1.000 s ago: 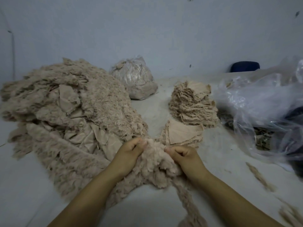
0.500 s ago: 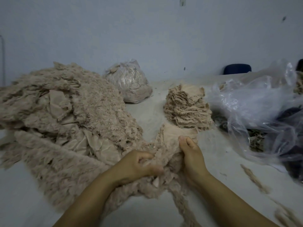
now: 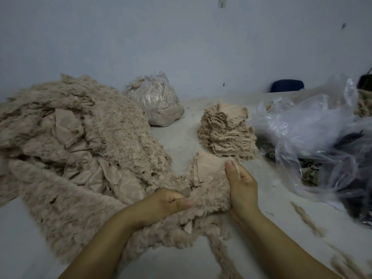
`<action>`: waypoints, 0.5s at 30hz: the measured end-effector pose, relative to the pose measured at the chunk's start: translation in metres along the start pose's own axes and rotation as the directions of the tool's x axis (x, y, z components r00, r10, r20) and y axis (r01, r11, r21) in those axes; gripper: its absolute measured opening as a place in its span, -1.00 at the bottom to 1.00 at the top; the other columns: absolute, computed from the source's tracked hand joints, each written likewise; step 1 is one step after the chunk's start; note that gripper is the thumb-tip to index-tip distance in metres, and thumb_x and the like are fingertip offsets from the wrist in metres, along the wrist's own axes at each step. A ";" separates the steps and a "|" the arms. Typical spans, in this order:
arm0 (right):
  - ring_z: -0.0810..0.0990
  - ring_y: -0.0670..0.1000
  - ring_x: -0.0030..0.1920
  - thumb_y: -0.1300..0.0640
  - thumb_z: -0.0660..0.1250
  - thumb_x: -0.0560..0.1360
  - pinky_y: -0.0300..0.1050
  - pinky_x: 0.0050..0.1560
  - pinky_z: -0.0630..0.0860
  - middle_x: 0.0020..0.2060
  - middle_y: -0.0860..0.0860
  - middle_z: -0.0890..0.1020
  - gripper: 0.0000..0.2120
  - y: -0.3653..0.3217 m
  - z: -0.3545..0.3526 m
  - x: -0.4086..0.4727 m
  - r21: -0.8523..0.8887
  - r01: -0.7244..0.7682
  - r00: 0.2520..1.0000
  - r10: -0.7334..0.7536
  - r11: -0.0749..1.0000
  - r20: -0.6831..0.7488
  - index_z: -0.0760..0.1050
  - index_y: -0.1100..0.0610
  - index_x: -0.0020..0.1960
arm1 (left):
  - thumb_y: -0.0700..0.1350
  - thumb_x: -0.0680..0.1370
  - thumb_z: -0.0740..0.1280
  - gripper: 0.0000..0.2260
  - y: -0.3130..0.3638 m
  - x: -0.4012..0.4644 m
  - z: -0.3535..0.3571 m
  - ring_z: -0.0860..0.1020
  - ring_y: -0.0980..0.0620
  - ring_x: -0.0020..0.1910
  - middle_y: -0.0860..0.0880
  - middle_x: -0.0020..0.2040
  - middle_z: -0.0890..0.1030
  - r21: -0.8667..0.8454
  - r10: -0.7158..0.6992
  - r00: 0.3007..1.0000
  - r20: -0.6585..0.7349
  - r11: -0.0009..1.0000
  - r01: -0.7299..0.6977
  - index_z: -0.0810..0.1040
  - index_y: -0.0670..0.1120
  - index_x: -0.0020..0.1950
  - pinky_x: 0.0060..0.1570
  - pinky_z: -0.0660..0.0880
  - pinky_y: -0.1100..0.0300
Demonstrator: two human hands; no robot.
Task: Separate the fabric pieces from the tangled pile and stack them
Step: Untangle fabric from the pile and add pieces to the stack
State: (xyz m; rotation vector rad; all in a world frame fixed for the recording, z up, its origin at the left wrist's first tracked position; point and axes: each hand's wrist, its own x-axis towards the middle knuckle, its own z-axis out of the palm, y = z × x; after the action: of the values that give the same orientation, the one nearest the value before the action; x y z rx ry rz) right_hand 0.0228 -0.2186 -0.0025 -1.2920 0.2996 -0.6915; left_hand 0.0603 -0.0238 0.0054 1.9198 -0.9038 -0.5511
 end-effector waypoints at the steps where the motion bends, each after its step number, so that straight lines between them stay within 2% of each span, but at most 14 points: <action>1: 0.56 -0.03 -0.18 0.10 0.31 0.56 0.02 -0.05 0.55 -0.20 0.29 0.62 -0.69 -0.001 -0.002 0.003 0.014 -0.002 1.000 0.002 1.000 -0.025 0.53 0.37 -0.14 | 0.24 0.48 0.26 -0.58 0.001 -0.001 0.000 0.17 0.13 -0.44 0.03 -0.40 0.16 0.006 -0.006 1.000 0.003 1.000 0.006 0.23 -0.01 -0.38 -0.38 0.20 0.32; 3: 0.57 -0.14 -0.11 0.09 0.31 0.56 -0.14 0.05 0.53 -0.16 -0.01 0.67 -0.83 -0.001 -0.009 0.009 0.033 -0.013 0.999 0.015 0.999 -0.051 0.60 0.16 -0.06 | 0.33 0.44 0.30 -0.67 0.000 -0.002 0.000 0.39 0.21 -0.34 0.14 -0.33 0.37 0.062 -0.024 1.000 0.006 0.998 0.023 0.42 0.10 -0.27 -0.25 0.31 0.33; 4: 0.59 -0.18 -0.13 0.08 0.30 0.56 -0.21 0.02 0.53 -0.17 -0.09 0.66 -0.85 0.000 -0.011 0.010 0.025 -0.024 0.999 0.025 0.999 -0.039 0.61 0.12 -0.03 | 0.32 0.40 0.35 -0.76 0.001 -0.002 0.001 0.46 0.33 -0.18 0.27 -0.19 0.50 0.107 -0.025 1.000 -0.013 0.994 0.027 0.48 0.19 -0.14 -0.12 0.36 0.39; 5: 0.60 -0.20 -0.19 0.06 0.30 0.57 -0.25 -0.07 0.54 -0.22 -0.11 0.66 -0.84 0.002 -0.012 0.011 0.017 -0.030 0.999 0.030 0.999 -0.017 0.61 0.10 -0.09 | 0.25 0.41 0.39 -0.81 0.002 0.000 0.002 0.45 0.44 -0.11 0.37 -0.08 0.55 0.148 -0.026 0.999 -0.025 0.989 0.029 0.50 0.21 -0.09 -0.08 0.35 0.44; 6: 0.60 -0.19 -0.26 0.04 0.29 0.57 -0.26 -0.16 0.54 -0.27 -0.08 0.64 -0.81 0.002 -0.013 0.011 -0.001 -0.033 0.999 0.033 0.999 -0.019 0.58 0.10 -0.14 | 0.12 0.46 0.41 -0.87 0.006 0.001 0.002 0.45 0.46 -0.21 0.36 -0.13 0.59 0.160 -0.013 1.000 -0.024 0.987 0.016 0.49 0.15 -0.18 -0.18 0.33 0.46; 7: 0.58 -0.16 -0.30 0.02 0.28 0.58 -0.24 -0.22 0.53 -0.28 -0.03 0.60 -0.79 0.002 -0.014 0.013 -0.013 -0.029 0.998 0.028 0.999 -0.055 0.54 0.12 -0.15 | -0.01 0.52 0.38 -0.76 0.005 0.001 0.002 0.42 0.39 -0.37 0.29 0.01 0.27 0.168 -0.013 1.000 -0.001 0.986 0.013 0.43 0.07 -0.32 -0.31 0.29 0.43; 8: 0.56 -0.11 -0.31 0.01 0.26 0.59 -0.21 -0.25 0.52 -0.27 0.04 0.57 -0.77 0.000 -0.014 0.014 -0.010 -0.023 0.993 0.022 1.000 -0.114 0.50 0.15 -0.14 | -0.10 0.56 0.34 -0.66 0.006 0.001 0.000 0.35 0.30 -0.47 0.23 -0.45 0.21 0.190 -0.042 0.998 0.042 0.981 0.033 0.35 0.03 -0.39 -0.37 0.24 0.39; 10: 0.59 -0.01 -0.14 0.02 0.23 0.61 -0.16 -0.10 0.56 -0.11 0.14 0.61 -0.74 -0.003 -0.018 0.019 0.009 -0.021 0.976 0.023 1.000 -0.217 0.51 0.22 -0.02 | -0.13 0.58 0.31 -0.63 0.006 -0.004 -0.006 0.26 0.22 -0.48 0.14 -0.50 0.25 0.222 -0.124 0.983 0.138 0.971 0.092 0.30 -0.03 -0.40 -0.37 0.22 0.34; 12: 0.59 0.07 0.03 0.03 0.19 0.62 -0.07 0.09 0.52 0.02 0.16 0.62 -0.66 -0.004 -0.019 0.020 -0.077 -0.015 0.977 -0.002 0.997 -0.214 0.53 0.31 0.08 | -0.03 0.55 0.33 -0.64 0.010 -0.010 -0.008 0.29 0.11 -0.41 0.00 -0.43 0.29 0.166 -0.131 0.981 0.140 0.980 0.107 0.36 -0.14 -0.38 -0.30 0.24 0.26; 14: 0.57 0.10 0.02 0.03 0.16 0.63 -0.05 0.05 0.48 -0.04 0.14 0.61 -0.66 -0.004 -0.016 0.017 -0.154 0.014 0.986 -0.039 0.988 -0.162 0.52 0.31 0.04 | 0.09 0.49 0.34 -0.60 0.018 -0.010 -0.005 0.36 -0.04 -0.34 -0.20 -0.34 0.35 0.103 -0.075 0.997 0.033 0.992 0.072 0.45 -0.21 -0.35 -0.22 0.33 0.18; 15: 0.57 0.09 0.02 0.03 0.15 0.63 -0.05 0.05 0.49 -0.04 0.13 0.61 -0.68 -0.006 -0.012 0.013 -0.173 0.031 0.990 -0.054 0.984 -0.129 0.51 0.29 0.03 | 0.14 0.46 0.34 -0.60 0.022 -0.007 0.000 0.45 -0.06 -0.30 -0.19 -0.29 0.45 0.110 -0.008 0.997 -0.070 0.994 0.016 0.53 -0.19 -0.32 -0.18 0.41 0.14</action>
State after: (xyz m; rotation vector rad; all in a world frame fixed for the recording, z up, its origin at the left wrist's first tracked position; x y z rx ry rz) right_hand 0.0242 -0.2371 0.0021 -1.4203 0.4491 -0.8042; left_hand 0.0476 -0.0249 0.0248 2.0325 -0.8946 -0.4463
